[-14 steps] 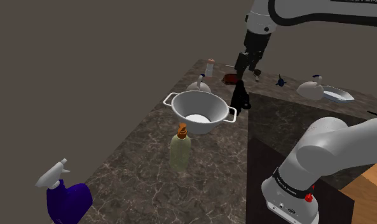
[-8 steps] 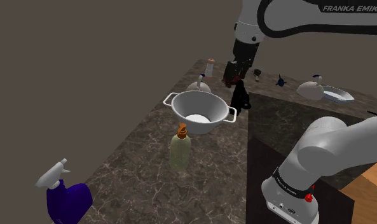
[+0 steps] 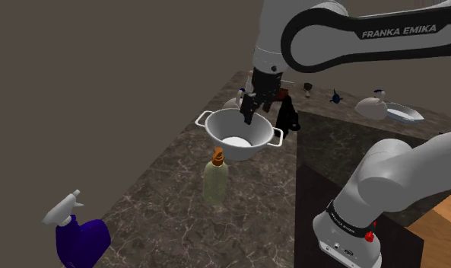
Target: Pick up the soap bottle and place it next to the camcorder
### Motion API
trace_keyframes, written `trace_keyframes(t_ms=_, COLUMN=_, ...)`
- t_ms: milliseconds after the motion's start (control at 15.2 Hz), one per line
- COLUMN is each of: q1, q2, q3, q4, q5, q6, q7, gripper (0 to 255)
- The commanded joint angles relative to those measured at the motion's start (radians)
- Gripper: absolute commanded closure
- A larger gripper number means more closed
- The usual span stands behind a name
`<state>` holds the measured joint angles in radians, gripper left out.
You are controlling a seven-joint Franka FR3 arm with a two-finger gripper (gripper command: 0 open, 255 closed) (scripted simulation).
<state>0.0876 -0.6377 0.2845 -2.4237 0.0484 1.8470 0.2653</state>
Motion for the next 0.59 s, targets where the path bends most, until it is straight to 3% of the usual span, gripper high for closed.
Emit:
trace_keyframes(t_ms=0, q1=0.010, q2=0.043, q3=0.037, q4=0.004, q5=0.017, q6=0.043, q7=0.040, gripper=0)
trace_keyframes(t_ms=528, q1=0.032, q2=0.243, q3=0.191, q4=0.068, q5=0.040, q6=0.194, q7=0.212, gripper=0)
